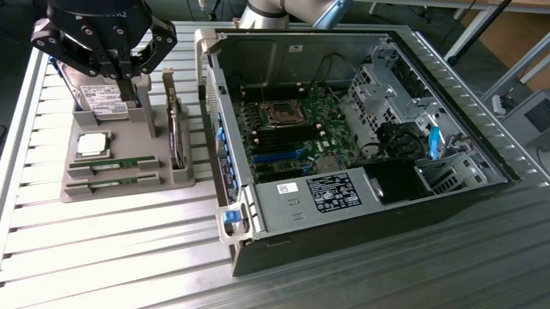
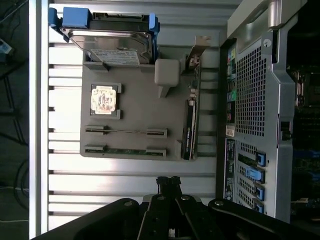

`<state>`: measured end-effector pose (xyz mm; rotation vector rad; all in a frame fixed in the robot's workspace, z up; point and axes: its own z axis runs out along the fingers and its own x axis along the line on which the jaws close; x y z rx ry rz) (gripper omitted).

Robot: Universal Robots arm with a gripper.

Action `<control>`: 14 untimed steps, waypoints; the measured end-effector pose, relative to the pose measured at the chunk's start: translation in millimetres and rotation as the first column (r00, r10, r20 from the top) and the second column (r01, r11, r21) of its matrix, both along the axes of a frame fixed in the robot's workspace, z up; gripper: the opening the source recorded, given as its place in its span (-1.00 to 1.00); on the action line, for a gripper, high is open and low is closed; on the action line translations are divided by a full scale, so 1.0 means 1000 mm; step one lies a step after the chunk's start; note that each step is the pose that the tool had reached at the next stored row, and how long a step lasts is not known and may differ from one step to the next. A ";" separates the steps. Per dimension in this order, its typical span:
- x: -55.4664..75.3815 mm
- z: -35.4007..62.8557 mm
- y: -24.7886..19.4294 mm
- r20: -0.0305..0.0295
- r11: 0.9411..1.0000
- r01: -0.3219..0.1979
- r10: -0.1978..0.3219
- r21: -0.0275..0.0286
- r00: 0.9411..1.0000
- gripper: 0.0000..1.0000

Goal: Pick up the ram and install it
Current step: 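Pick up the ram and move it above insertion slot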

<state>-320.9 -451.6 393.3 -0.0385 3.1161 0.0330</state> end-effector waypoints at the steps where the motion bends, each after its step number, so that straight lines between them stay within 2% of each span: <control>1: 0.000 0.0000 0.0000 0.000 1.000 -0.004 0.004 -0.001 1.000 -0.82; 14: 0.000 0.0000 0.0000 0.000 0.998 -0.061 0.061 -0.013 0.998 -0.82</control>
